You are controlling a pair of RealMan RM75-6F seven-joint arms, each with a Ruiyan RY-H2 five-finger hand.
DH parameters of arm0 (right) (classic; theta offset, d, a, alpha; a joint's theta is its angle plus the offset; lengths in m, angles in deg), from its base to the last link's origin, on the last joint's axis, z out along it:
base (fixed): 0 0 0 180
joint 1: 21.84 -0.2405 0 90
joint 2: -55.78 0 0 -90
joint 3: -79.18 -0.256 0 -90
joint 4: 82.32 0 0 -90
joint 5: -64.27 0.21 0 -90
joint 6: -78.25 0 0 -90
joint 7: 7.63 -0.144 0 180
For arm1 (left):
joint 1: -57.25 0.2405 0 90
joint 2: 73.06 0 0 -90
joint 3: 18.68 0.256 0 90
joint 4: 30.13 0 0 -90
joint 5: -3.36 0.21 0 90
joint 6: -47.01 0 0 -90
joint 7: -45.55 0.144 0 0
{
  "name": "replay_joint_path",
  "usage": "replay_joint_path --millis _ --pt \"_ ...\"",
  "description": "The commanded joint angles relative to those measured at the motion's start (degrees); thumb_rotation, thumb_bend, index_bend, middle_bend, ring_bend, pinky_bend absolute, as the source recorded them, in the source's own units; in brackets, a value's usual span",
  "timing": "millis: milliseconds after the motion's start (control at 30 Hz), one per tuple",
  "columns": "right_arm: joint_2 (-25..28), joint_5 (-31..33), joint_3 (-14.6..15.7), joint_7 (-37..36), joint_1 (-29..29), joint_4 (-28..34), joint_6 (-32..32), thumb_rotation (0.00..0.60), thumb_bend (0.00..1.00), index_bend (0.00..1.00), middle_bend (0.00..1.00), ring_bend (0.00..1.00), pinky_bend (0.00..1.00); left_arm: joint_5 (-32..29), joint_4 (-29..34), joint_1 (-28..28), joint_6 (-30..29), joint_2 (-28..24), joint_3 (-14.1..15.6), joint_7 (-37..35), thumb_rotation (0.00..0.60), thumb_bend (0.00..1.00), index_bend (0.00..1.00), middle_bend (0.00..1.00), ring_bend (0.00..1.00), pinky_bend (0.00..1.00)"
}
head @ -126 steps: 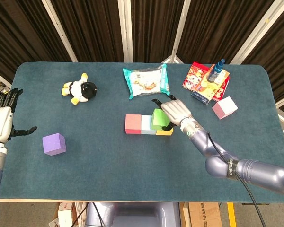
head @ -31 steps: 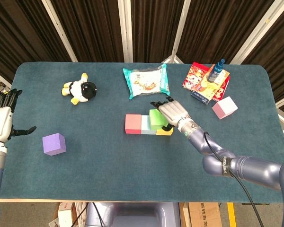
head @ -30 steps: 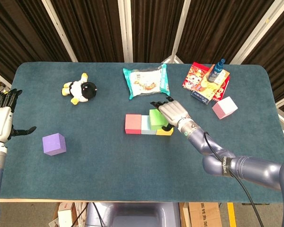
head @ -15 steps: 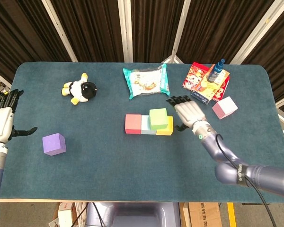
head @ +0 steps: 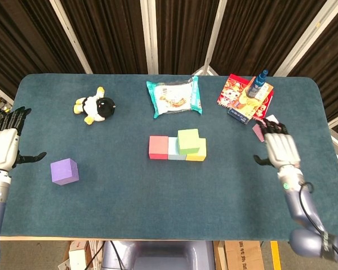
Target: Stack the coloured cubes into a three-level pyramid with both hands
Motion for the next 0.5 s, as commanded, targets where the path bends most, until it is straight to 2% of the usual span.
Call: replay_joint_path --millis 33,200,500 --pt "-0.7 -3.8 1.9 -2.2 6.5 -0.2 4.7 0.6 0.31 0.0 0.0 0.0 0.0 0.3 -0.3 0.1 -0.1 0.4 0.2 0.1 0.6 0.08 0.0 0.0 0.0 0.0" --pt "-1.3 -7.0 2.4 -6.0 12.5 -1.6 6.5 0.6 0.31 0.0 0.0 0.0 0.0 0.7 -0.8 0.1 0.2 1.1 0.6 -0.2 0.6 0.07 0.0 0.0 0.0 0.0" --pt "-1.6 -14.5 1.5 -8.9 18.3 -3.1 6.5 0.6 0.31 0.0 0.0 0.0 0.0 2.4 -1.4 0.8 -0.6 1.3 0.8 -1.1 0.6 0.08 0.0 0.0 0.0 0.0"
